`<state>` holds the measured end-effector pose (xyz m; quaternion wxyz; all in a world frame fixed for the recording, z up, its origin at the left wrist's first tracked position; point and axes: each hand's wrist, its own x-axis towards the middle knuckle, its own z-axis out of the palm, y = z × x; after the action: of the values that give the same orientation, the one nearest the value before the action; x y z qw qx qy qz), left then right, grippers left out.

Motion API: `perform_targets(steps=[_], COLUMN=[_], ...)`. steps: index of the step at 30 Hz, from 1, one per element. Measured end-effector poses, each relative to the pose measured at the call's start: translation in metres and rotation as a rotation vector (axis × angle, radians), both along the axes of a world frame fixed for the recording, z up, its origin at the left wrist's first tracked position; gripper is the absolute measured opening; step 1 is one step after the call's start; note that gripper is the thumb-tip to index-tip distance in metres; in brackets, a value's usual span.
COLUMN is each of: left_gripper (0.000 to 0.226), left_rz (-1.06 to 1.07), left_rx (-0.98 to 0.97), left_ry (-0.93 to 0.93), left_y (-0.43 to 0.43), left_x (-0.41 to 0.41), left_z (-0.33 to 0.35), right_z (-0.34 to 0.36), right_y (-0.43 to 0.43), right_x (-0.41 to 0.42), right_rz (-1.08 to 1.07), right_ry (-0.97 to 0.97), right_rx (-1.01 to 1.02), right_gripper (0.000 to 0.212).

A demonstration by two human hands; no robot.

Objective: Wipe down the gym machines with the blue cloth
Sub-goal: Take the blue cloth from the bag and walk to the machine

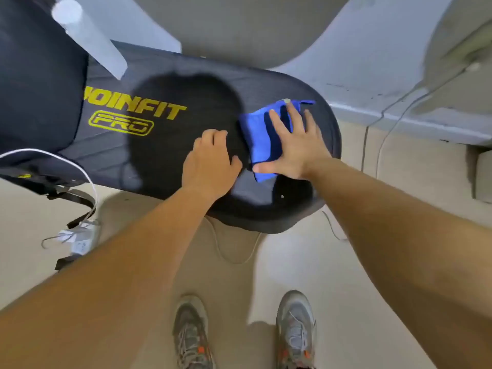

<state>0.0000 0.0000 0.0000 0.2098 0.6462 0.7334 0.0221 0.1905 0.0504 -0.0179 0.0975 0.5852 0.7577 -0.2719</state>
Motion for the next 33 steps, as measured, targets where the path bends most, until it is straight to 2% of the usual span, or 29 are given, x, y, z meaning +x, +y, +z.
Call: perform_targets(steps=[3,6,10,12,15,18,23,29,33], left_gripper=[0.059,0.058,0.055,0.054,0.052,0.051,0.050,0.047,0.045], left_rz=[0.055,0.028,-0.008,-0.025,-0.036,-0.043,-0.057,-0.124,-0.230], left_rx=[0.062,0.046,0.028,0.005,-0.078,-0.197,-0.374,-0.357,-0.259], left_ry=[0.009,0.029,0.028,0.036,0.071,0.067,0.037,-0.062,-0.120], left_y=[0.004,-0.001,-0.016,-0.024,-0.035,-0.043,-0.057,-0.082,-0.104], left_x=[-0.016,-0.027,-0.040,-0.046,-0.050,-0.049,-0.035,-0.001,0.020], left_z=[-0.020,-0.032,-0.031,-0.024,0.001,0.045,0.165,0.337,0.435], right_z=[-0.028,-0.054,-0.070,-0.065,-0.031,0.025,0.165,0.352,0.466], right_y=[0.010,-0.008,-0.041,-0.053,-0.066,-0.073,-0.084,-0.119,-0.164], right_x=[-0.023,-0.038,-0.039,-0.038,-0.033,-0.019,0.014,0.050,0.069], right_rz=[-0.058,-0.055,0.076,0.118,0.150,0.109,-0.014,-0.146,-0.271], right_ry=[-0.051,-0.149,-0.091,-0.091,-0.067,-0.037,-0.023,-0.088,-0.132], right_rx=[0.004,0.206,0.531,0.518,0.293,0.050,-0.124,-0.103,-0.091], right_gripper=[0.120,0.089,0.051,0.045,0.039,0.048,0.051,0.050,0.050])
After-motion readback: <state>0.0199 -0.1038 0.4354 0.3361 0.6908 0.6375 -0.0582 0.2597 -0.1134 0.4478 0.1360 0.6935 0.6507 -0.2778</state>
